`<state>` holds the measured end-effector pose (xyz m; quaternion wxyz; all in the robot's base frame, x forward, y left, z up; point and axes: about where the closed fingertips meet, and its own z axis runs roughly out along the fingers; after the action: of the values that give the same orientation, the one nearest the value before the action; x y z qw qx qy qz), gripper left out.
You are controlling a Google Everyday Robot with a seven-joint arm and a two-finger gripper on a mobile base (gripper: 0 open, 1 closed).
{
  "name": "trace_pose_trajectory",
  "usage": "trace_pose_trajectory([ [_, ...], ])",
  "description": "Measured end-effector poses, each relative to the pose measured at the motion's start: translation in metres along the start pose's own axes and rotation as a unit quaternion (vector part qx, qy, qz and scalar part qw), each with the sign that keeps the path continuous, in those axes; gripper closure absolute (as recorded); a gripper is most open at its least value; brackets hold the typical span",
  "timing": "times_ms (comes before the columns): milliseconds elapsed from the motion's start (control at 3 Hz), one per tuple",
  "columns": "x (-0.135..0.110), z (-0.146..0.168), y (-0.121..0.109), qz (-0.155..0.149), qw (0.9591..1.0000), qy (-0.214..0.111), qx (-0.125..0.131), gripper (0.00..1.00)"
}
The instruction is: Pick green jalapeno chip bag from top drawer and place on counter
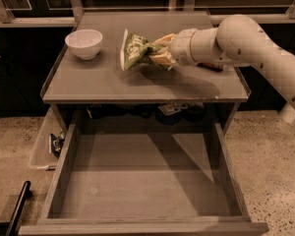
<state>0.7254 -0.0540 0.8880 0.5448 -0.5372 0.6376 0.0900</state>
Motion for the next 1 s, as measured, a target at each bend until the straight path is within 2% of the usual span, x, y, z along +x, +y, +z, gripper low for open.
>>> trace_pose_trajectory([
  [1000, 0.0000, 0.0001, 0.0001, 0.000, 1.0000, 0.000, 0.000, 0.12],
])
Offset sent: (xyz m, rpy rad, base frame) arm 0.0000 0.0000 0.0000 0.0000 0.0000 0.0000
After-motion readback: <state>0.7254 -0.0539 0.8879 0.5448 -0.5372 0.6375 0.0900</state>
